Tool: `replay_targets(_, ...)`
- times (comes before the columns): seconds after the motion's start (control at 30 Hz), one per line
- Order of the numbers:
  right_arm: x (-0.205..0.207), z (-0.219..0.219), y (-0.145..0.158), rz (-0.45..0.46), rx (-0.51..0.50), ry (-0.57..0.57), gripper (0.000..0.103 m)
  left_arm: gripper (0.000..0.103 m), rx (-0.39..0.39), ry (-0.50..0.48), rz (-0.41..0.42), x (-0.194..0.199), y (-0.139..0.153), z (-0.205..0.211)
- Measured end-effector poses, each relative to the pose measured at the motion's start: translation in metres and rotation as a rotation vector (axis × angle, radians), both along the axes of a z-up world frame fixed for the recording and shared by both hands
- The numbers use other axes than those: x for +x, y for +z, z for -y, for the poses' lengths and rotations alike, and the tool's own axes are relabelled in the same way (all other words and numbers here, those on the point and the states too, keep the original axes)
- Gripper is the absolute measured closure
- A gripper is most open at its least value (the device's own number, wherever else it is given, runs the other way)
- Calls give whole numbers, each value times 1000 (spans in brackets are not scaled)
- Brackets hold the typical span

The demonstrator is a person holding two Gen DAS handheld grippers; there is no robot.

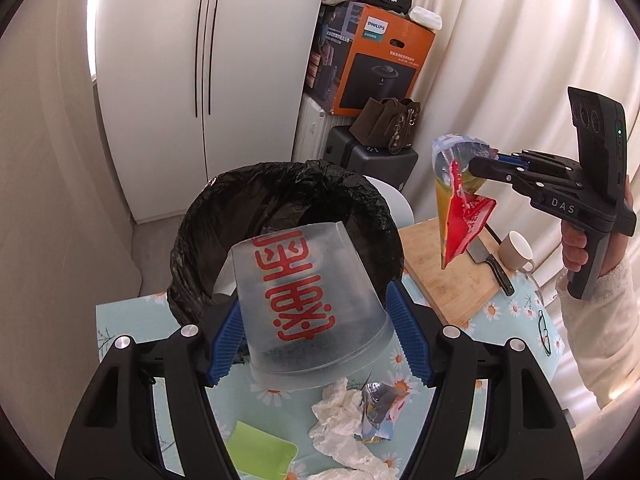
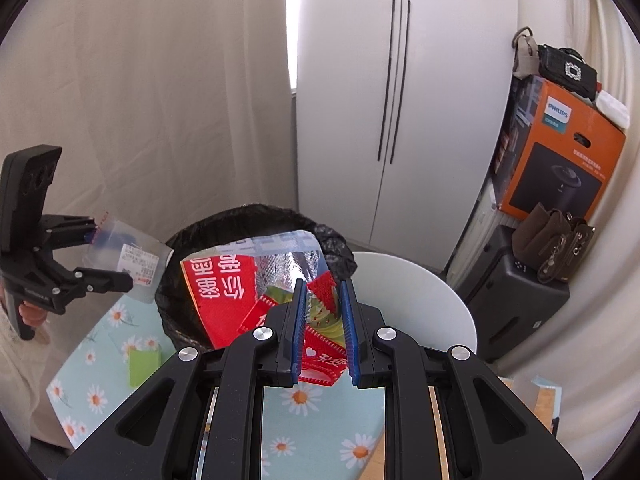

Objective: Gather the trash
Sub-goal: 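Open both tools over the bin, dropping the cup and wrapper, then move the left tool to the green plastic piece while the right tool approaches the blue wrapper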

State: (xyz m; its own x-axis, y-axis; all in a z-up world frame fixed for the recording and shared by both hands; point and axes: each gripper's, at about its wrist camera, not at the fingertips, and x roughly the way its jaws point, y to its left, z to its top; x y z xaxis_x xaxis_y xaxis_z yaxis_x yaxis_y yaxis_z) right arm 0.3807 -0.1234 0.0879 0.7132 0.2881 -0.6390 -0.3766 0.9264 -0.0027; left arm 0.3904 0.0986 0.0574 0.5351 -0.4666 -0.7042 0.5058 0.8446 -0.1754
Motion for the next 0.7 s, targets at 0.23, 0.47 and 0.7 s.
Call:
replay_targets(0.23,32,-27,-3,20,-13,46,82,18,-20,-29,65,25,4,-2)
replay_targets(0.47,34,-31,-8,90,14,9,14,6,36,25,90,27,-11,1)
replay_targets(0.7,21,-11,-14,63,57,-33,14,6,16,67,14,16,-24,-6)
